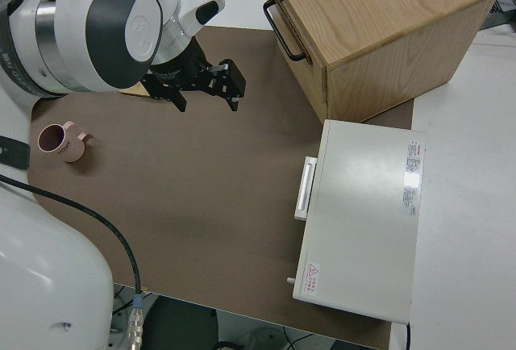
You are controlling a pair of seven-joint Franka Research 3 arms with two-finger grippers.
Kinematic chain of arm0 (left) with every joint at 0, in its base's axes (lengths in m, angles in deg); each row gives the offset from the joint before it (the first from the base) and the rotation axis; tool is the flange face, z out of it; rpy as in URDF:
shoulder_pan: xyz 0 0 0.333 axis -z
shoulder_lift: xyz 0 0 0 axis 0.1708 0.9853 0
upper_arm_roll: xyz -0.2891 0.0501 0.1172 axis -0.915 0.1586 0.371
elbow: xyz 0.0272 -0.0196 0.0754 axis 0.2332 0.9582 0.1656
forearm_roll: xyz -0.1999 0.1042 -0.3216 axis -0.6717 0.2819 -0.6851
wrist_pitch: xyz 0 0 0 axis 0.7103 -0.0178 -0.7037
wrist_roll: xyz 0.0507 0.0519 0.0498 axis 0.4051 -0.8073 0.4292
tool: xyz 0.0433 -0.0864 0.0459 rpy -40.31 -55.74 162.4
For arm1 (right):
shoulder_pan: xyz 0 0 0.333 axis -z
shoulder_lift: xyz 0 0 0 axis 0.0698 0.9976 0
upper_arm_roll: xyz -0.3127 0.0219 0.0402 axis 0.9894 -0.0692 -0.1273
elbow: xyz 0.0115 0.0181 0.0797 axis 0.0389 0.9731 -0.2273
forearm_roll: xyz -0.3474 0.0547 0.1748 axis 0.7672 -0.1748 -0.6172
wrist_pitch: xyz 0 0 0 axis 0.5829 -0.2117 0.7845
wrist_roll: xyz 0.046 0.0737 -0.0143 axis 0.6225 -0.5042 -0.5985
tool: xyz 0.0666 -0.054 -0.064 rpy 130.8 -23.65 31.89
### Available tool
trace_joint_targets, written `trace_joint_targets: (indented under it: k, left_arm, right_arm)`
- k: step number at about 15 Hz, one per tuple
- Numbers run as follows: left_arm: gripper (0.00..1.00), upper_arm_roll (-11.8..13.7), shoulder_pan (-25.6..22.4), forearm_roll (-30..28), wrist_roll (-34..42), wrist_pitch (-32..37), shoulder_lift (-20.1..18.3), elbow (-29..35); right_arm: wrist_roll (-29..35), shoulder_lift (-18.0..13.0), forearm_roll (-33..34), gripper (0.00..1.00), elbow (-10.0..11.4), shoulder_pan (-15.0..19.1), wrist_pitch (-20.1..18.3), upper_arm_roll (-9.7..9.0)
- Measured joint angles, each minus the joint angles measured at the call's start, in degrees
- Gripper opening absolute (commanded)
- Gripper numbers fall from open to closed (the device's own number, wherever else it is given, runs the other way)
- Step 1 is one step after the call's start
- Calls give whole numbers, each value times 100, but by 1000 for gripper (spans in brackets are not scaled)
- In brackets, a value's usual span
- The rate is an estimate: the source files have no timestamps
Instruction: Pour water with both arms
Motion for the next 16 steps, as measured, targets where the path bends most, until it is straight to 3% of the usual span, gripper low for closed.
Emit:
trace_joint_targets:
  k: [3, 7, 16]
  left_arm:
    - [998, 332, 944, 220, -662, 679, -249, -4]
    - [998, 428, 2117, 542, -1316, 1471, -462, -26]
    - [998, 406, 3289, 438, -2063, 2327, -755, -134]
  right_arm:
    - [0, 0, 0, 992, 0, 0, 0, 0]
    - [0, 0, 0, 992, 0, 0, 0, 0]
    - [0, 0, 0, 992, 0, 0, 0, 0]
